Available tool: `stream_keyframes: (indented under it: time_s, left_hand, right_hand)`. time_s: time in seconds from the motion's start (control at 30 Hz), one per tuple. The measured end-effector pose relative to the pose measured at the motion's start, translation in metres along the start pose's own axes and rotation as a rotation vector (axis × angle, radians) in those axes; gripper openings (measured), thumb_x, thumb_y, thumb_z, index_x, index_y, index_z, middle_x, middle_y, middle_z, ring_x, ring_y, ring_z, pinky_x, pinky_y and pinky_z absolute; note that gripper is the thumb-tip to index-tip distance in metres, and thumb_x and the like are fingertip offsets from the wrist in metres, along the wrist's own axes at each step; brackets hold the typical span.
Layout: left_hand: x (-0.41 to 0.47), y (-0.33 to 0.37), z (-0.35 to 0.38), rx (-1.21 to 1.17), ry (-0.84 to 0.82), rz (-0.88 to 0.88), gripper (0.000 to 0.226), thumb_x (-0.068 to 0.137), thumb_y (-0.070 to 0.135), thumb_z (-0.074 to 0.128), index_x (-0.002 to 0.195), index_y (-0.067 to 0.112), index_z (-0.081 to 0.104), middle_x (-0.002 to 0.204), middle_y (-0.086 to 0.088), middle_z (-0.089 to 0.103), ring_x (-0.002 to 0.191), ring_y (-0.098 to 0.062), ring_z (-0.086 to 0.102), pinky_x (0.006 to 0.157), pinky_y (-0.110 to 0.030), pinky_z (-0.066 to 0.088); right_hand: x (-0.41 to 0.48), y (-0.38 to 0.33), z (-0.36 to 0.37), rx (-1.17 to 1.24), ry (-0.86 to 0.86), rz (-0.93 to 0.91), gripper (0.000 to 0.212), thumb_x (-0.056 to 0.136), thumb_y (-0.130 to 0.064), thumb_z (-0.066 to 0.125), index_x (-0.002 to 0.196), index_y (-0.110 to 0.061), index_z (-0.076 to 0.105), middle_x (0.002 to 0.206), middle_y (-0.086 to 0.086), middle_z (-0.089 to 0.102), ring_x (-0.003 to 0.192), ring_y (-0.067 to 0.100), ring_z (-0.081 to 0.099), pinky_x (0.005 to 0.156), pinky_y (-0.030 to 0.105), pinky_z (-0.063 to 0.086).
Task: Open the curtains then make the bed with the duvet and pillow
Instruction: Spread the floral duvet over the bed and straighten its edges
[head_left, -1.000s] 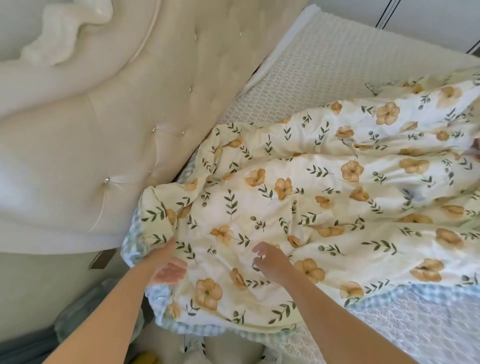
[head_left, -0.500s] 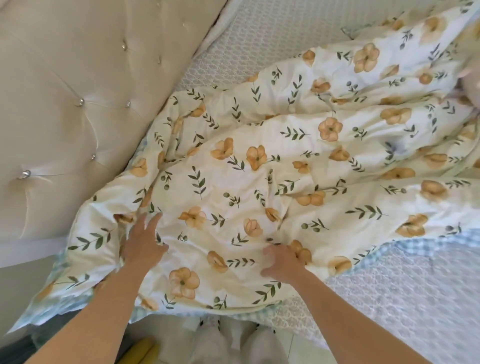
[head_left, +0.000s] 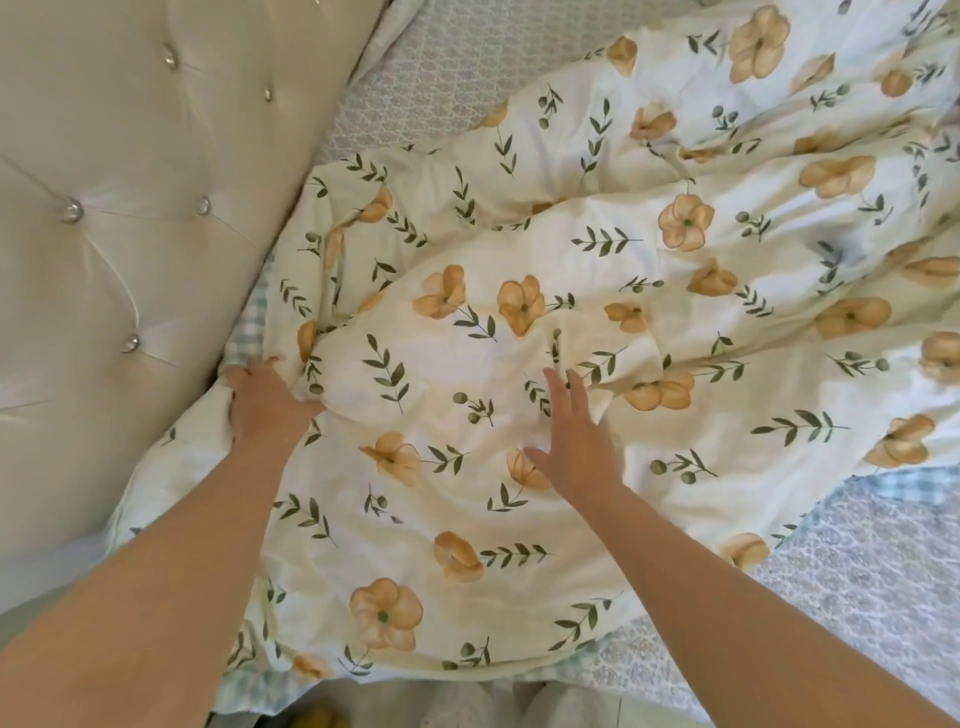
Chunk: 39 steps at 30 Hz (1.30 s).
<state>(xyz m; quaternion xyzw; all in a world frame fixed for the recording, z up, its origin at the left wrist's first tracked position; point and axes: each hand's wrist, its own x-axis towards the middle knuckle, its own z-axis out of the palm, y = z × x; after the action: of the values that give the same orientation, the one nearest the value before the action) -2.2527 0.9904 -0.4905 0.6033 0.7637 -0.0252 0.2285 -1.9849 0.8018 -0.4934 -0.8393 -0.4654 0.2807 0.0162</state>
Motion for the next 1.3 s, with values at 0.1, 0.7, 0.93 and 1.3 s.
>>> stream_keyframes:
  time_s: [0.1,0.7,0.93,1.3]
  left_hand:
    - [0.021,-0.006,0.003,-0.030,-0.043,0.023,0.094,0.063,0.030,0.089,0.134,-0.004,0.036,0.139,-0.022,0.028,0.119,-0.036,0.045,0.102,-0.041,0.043]
    - [0.089,0.104,-0.062,-0.166,0.173,0.662,0.065,0.086,0.001,0.060,0.143,0.014,0.031,0.149,-0.019,0.020,0.119,-0.027,0.040,0.101,-0.034,0.037]
    - [0.051,0.023,-0.028,0.223,0.140,0.795,0.088,0.089,-0.003,0.055,0.155,0.021,0.001,0.160,-0.016,-0.015,0.128,-0.045,0.042,0.080,-0.051,0.053]
    - [-0.010,-0.095,-0.036,1.002,0.010,1.040,0.079,0.066,0.049,0.079,0.135,0.022,0.052,0.140,-0.005,0.049,0.136,-0.034,0.037,0.117,-0.055,0.004]
  right_hand:
    - [0.020,-0.013,0.014,-0.033,-0.042,0.076,0.123,0.076,-0.042,0.075,0.149,-0.028,-0.022,0.162,0.005,0.006,0.086,0.024,0.069,0.064,0.029,0.044]
    - [0.050,-0.016,-0.050,0.525,0.371,0.186,0.033,0.086,-0.005,0.051,0.111,-0.024,0.039,0.083,-0.004,0.059,0.080,0.024,0.061,0.071,0.039,0.047]
    - [0.009,-0.040,0.011,0.036,0.159,-0.033,0.080,0.086,-0.018,0.065,0.151,-0.027,0.020,0.159,0.005,0.016,0.147,0.028,0.016,0.111,0.052,0.028]
    - [-0.080,-0.063,0.094,-0.331,-0.386,-0.389,0.101,0.079,-0.043,0.069,0.151,-0.037,-0.002,0.161,0.000,0.000,0.149,0.027,0.002,0.111,0.063,0.013]
